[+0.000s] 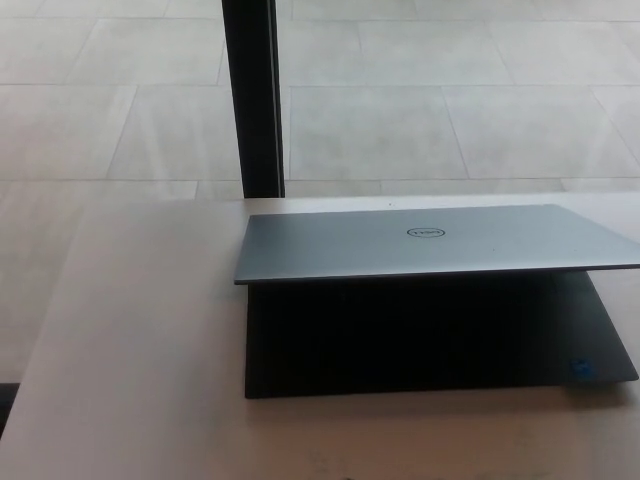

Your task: The robot uses its right hand to push down on the lid of a laptop kept in the middle of the desk to close it

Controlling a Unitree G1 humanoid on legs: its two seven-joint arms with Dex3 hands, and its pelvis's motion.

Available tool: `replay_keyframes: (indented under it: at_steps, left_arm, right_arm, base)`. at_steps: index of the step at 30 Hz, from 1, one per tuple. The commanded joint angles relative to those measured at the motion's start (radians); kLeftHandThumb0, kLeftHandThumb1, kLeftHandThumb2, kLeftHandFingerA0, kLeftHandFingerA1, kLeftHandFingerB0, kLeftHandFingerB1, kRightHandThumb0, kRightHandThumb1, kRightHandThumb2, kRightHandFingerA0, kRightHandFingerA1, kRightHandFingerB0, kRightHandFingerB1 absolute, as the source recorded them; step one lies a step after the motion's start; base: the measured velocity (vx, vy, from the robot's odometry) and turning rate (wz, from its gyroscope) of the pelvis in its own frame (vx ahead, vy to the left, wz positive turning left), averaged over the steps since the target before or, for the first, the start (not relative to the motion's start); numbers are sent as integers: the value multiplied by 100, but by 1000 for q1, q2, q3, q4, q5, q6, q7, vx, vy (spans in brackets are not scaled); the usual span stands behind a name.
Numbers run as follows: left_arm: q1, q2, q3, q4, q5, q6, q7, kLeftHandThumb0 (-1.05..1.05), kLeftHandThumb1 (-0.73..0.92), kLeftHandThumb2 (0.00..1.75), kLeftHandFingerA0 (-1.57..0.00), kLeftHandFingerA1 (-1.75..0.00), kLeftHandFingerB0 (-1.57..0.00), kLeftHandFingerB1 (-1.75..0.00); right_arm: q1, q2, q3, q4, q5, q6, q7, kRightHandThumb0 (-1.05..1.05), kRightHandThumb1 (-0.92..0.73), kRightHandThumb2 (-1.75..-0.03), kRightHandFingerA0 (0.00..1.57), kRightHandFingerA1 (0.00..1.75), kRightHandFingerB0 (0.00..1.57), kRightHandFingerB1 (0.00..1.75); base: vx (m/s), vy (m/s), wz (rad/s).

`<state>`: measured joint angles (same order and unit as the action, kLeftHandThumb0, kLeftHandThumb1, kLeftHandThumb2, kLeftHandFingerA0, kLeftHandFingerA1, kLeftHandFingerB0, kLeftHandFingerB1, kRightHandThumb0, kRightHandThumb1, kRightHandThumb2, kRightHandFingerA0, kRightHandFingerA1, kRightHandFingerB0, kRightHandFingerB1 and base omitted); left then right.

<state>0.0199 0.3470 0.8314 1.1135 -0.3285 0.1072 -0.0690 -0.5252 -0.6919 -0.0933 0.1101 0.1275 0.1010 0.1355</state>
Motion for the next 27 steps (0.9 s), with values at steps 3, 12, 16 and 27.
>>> replay_keyframes:
  at_steps: [3, 12, 16, 27]
  left_arm:
    - [-5, 34, -8, 16, -35, -43, 15, -105, 90, 72, -29, -143, -27, -132]
    - [1, 36, -16, 7, -32, -37, 9, -105, 91, 69, -30, -143, -29, -130]
    - [1, 36, -13, 11, -39, -40, 7, -105, 91, 69, -28, -144, -23, -127]
    - [2, 36, -24, 12, -33, -46, 3, -105, 92, 71, -28, -143, -24, -129]
  right_arm:
    - [-29, 6, 336, 64, -309, -184, 125, -87, -92, -70, 30, 47, 30, 34]
    - [-71, 5, 525, 139, -444, -165, 135, -88, -80, -82, 31, 52, 29, 36]
    - [-106, 9, 613, 218, -529, -183, 115, -90, -80, -83, 31, 55, 29, 37]
    - [-115, -14, 760, 390, -670, -227, 35, -89, -81, -84, 34, 58, 32, 39]
  base:
    - [0, 0, 0]
    - [0, 0, 0]
    - [0, 0, 0]
    - [0, 0, 0]
